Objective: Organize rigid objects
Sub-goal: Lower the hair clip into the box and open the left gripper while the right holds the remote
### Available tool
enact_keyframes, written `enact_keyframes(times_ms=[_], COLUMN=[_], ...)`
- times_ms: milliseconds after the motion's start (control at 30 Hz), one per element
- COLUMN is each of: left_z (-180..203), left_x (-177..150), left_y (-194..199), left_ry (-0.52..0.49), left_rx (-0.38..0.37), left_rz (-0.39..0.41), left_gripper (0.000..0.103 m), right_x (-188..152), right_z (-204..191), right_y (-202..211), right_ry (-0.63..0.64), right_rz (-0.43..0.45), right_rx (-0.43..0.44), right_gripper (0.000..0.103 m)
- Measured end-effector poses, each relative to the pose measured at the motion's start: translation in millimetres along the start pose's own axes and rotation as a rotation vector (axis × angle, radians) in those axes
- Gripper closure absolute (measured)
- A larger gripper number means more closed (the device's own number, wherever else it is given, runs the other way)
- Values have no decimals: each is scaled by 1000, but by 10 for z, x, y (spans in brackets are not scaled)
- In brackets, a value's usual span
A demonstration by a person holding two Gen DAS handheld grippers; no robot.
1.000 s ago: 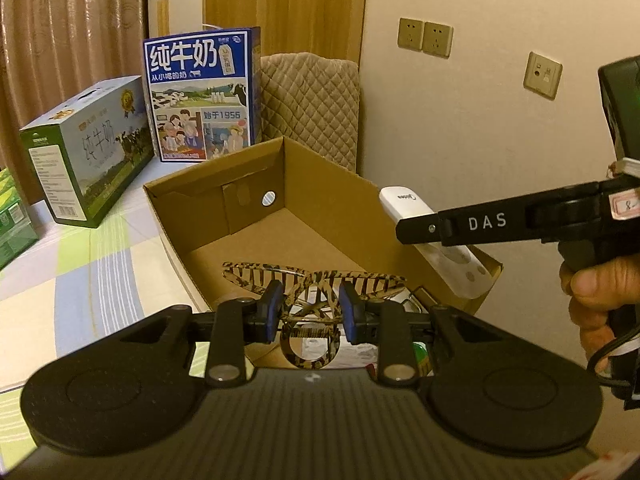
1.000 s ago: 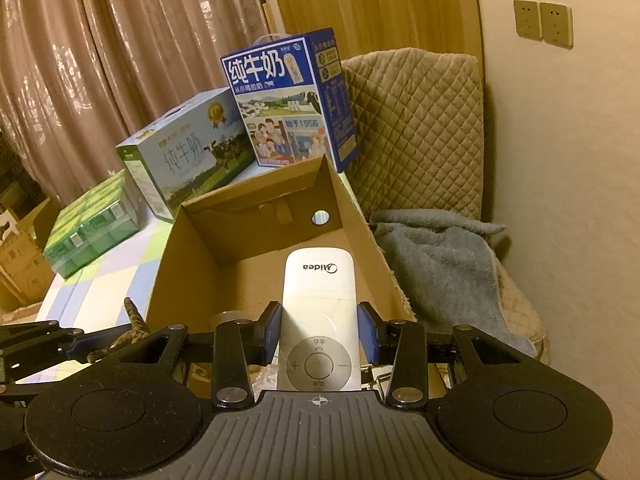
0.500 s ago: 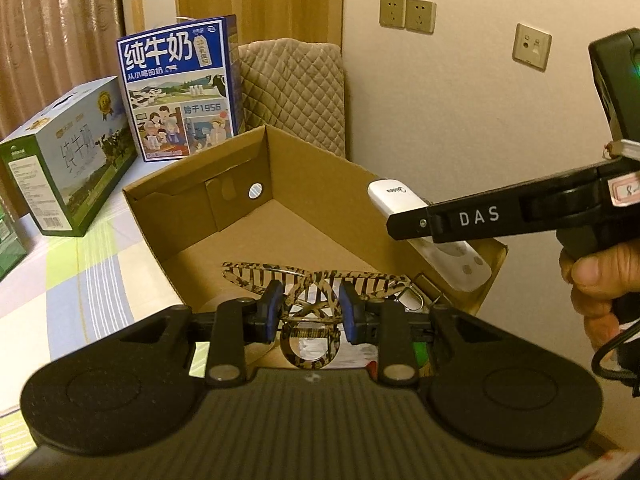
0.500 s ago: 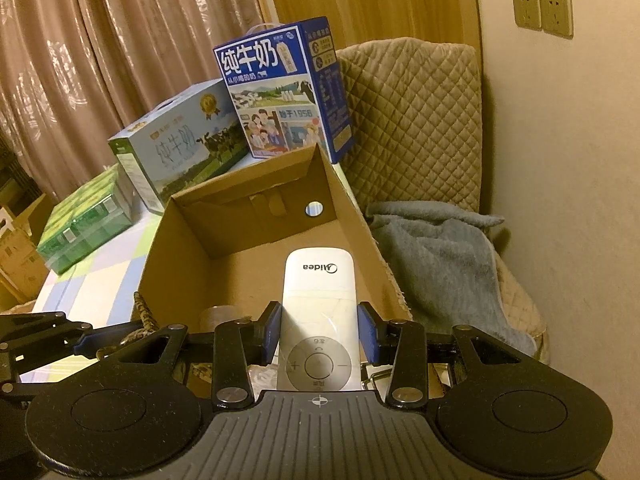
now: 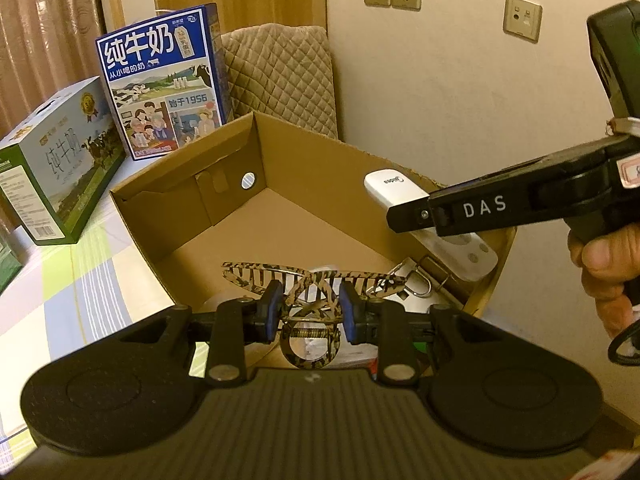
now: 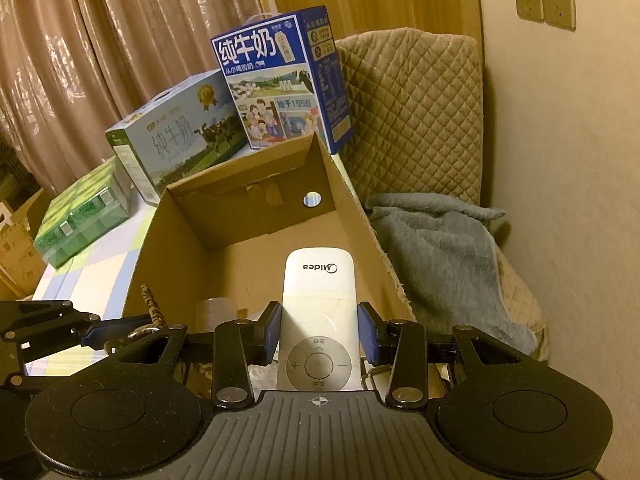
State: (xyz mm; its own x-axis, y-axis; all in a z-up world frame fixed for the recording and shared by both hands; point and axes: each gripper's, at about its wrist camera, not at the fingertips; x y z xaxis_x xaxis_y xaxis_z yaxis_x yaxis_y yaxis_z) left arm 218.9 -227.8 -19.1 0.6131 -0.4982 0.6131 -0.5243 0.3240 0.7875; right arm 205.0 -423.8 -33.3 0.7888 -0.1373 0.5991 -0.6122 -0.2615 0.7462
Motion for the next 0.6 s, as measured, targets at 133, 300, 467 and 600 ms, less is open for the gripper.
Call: enact_keyframes(times_ms=[133, 300, 467, 600], left_z=[1, -17, -20, -13], left_x=[6, 9, 20, 22], left_y=[-25, -58, -89, -110], left_ry=[-11, -12, -19, -23], left_rx=[-2, -4, -7, -9], left_rz=[-11, -22, -31, -37], left_gripper=[78, 78, 78, 78], right_x=[13, 10, -3, -3], right_z=[-5, -8, -9, -11], right_y=[-24, -42, -73, -80], right_ry=[3, 4, 1, 1], right_rz=[-5, -8, -14, -16], right_rx=[0, -1, 2, 3], right_gripper=[66, 66, 66, 66])
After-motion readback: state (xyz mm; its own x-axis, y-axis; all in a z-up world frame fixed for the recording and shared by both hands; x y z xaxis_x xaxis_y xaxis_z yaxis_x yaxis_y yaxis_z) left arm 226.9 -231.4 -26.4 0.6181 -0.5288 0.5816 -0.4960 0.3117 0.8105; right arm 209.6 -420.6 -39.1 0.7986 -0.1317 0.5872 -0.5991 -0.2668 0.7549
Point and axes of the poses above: each gripper's, at about its wrist camera, not at the fingertips, and y roughly against the way its jaws point, z to its right, x to its top, and after that the axes turned 9 degrees about -z, right-handed
